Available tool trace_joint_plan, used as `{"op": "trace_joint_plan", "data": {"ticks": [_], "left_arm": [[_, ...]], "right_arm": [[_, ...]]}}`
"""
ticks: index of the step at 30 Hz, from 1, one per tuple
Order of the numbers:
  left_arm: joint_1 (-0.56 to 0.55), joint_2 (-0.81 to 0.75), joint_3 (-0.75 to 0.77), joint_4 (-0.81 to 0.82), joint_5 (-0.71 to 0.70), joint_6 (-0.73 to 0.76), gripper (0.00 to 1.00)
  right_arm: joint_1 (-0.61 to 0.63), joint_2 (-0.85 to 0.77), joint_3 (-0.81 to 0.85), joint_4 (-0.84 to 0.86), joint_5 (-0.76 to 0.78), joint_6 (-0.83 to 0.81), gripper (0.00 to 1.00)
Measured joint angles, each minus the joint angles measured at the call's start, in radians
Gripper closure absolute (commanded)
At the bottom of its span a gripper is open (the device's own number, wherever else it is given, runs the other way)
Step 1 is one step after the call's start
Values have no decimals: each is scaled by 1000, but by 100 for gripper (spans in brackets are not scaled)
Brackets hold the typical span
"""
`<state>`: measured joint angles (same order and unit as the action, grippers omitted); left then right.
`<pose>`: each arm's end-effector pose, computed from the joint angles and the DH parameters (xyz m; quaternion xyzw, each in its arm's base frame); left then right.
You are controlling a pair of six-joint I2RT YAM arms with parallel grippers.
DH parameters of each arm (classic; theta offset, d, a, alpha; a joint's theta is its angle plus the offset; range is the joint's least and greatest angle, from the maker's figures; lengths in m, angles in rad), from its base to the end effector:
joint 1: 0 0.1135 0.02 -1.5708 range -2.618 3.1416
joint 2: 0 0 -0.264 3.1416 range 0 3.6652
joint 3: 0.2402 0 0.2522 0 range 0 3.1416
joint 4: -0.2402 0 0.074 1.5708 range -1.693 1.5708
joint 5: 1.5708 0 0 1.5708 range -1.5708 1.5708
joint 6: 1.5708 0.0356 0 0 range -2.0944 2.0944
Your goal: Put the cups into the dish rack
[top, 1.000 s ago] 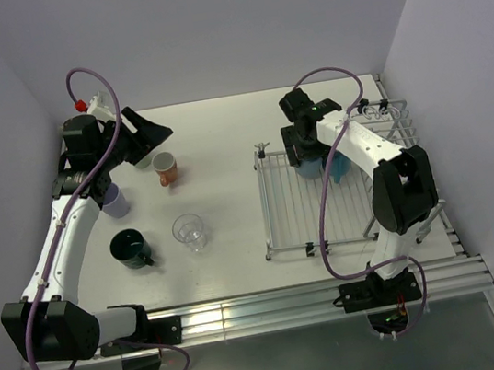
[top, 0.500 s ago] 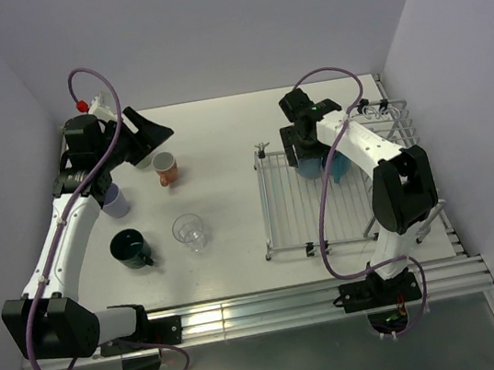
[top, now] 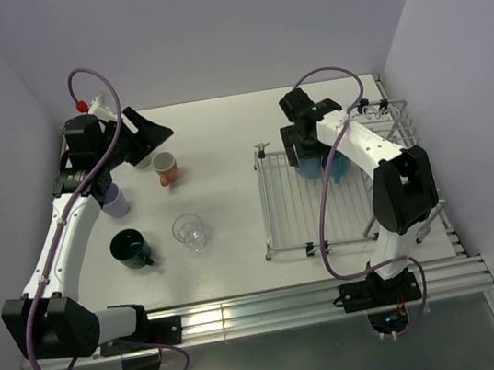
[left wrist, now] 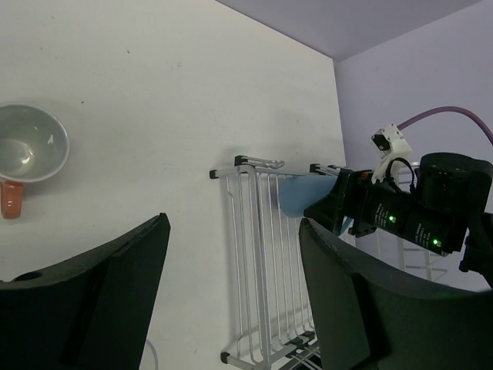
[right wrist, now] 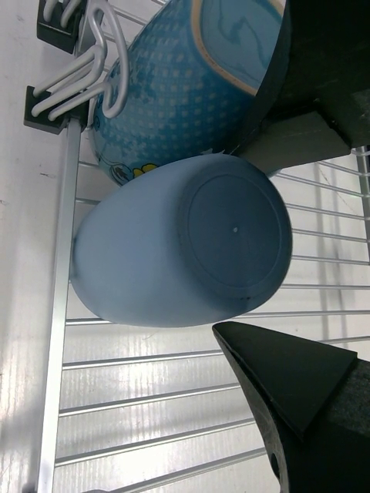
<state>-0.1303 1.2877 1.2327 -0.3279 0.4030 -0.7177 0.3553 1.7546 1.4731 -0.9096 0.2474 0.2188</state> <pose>0.2889 -0.0519 0.3736 -0.1278 0.8096 -0.3768 0.4315 0.3410 0.1172 0.2619 -0.0432 0.9738 -0.0632 0.2139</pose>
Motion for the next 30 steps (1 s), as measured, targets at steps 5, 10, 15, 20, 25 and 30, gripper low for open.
{"op": "trace_joint_plan", "data": {"ticks": [5,10,15,20,25,30], "left_arm": [[0,5,2,-16,-27,1,25],[0,27,8,-55,-116,6,25],[0,77,15,-104,-239,16,28],[-8,183,69,-167,-368,27,32],[-20,257,101,-216,-467,42,35],[-22,347,152,-245,-524,49,44]], "right_arm": [[0,-28,0,-2,2,0,17],[10,-92,9,-13,13,1,17],[67,-174,34,-20,27,8,17],[133,-252,45,-17,24,18,21],[179,-274,45,1,21,27,23],[209,-274,45,8,20,31,23]]}}
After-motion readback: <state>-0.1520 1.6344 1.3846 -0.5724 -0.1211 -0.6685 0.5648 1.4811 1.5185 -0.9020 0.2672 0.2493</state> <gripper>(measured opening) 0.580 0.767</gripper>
